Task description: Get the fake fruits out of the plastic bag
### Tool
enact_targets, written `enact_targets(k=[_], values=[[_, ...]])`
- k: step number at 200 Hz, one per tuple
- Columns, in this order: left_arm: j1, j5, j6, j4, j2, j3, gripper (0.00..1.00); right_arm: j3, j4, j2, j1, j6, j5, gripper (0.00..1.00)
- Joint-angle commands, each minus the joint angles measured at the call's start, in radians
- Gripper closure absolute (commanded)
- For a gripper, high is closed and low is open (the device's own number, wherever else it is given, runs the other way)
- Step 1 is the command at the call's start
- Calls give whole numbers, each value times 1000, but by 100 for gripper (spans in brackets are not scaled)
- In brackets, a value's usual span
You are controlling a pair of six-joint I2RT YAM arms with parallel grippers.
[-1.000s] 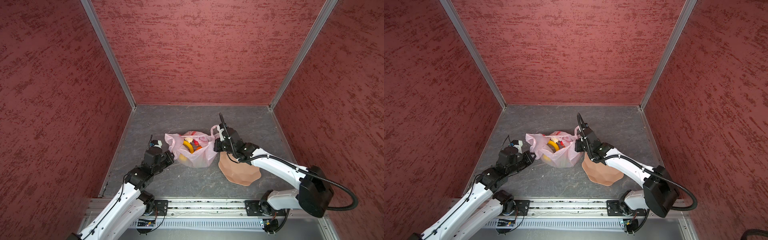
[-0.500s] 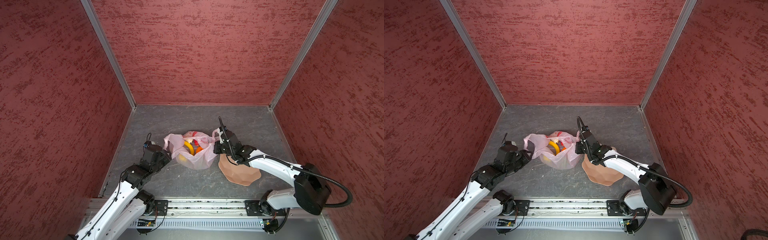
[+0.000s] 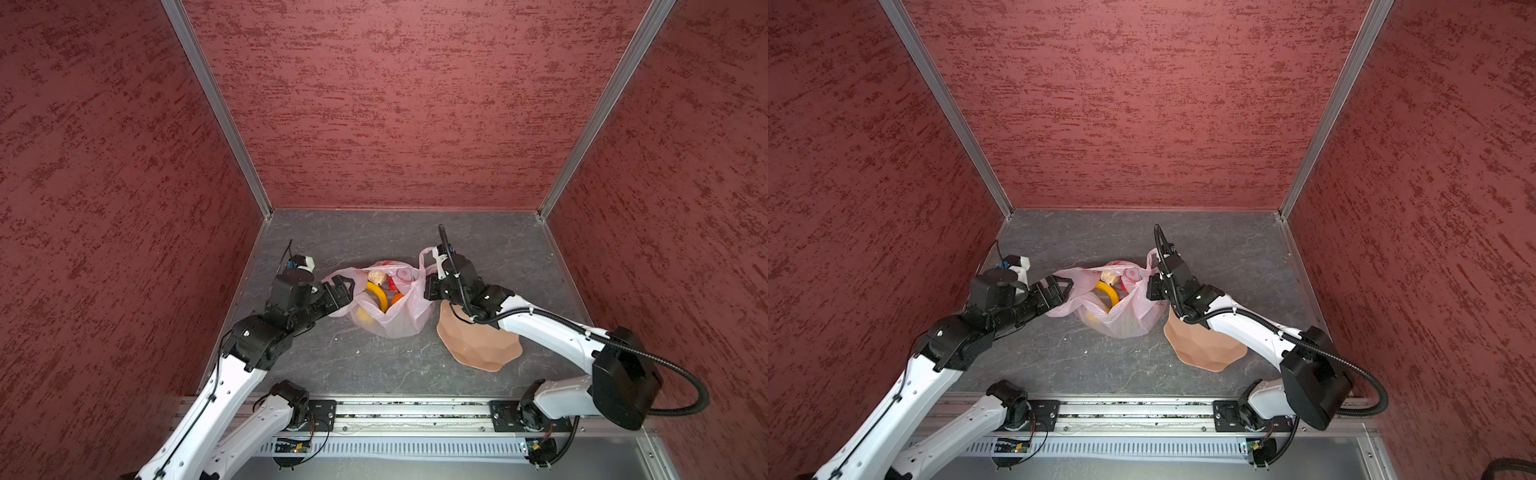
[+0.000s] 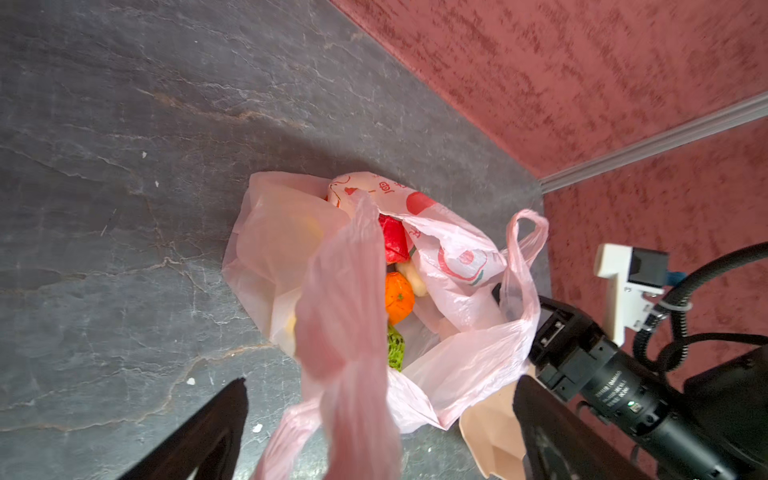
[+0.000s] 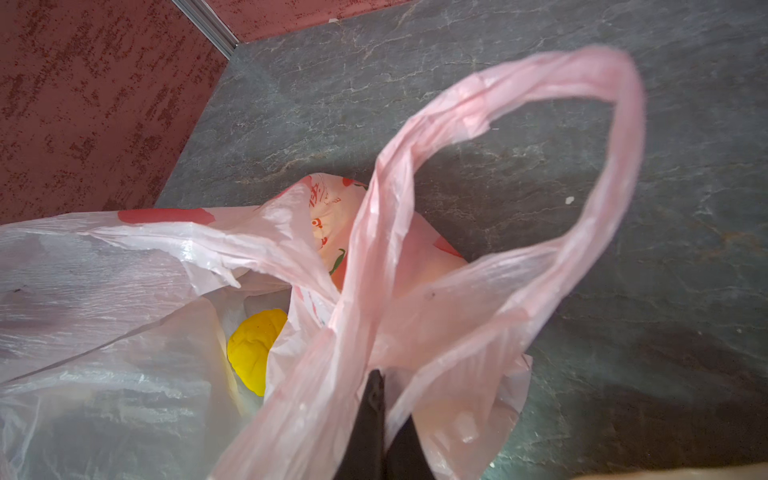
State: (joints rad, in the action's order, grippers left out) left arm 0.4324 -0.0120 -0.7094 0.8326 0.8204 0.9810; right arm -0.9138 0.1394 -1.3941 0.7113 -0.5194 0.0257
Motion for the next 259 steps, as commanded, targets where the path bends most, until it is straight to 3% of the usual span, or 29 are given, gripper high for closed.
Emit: enact_targets(k=[1, 48, 61, 73, 122, 138, 164, 202, 259], values=[[-39, -41, 138, 53, 111, 56, 0, -33, -9, 17, 10, 7, -12, 100], [-117, -129, 219, -80, 322, 55, 0, -37, 3, 18, 14, 11, -12, 100], [-117, -156, 224, -124, 359, 48, 6, -37, 10, 15, 14, 12, -8, 100], [-117, -178, 225, -154, 381, 44, 15, -37, 13, 15, 14, 12, -4, 100], [-122, -227, 195, -228, 386, -44, 81, 19, -43, 13, 14, 23, 20, 100], [-119, -248, 175, -247, 388, -83, 92, 66, -95, 21, 14, 51, 25, 100], [-110, -215, 142, -247, 382, -150, 99, 153, -166, 34, 11, 99, 43, 100], [-112, -177, 90, -279, 354, -262, 100, 192, -174, 20, -22, 100, 46, 100], [-88, -146, -3, -336, 277, -301, 100, 89, 32, 110, -21, 80, 8, 60]])
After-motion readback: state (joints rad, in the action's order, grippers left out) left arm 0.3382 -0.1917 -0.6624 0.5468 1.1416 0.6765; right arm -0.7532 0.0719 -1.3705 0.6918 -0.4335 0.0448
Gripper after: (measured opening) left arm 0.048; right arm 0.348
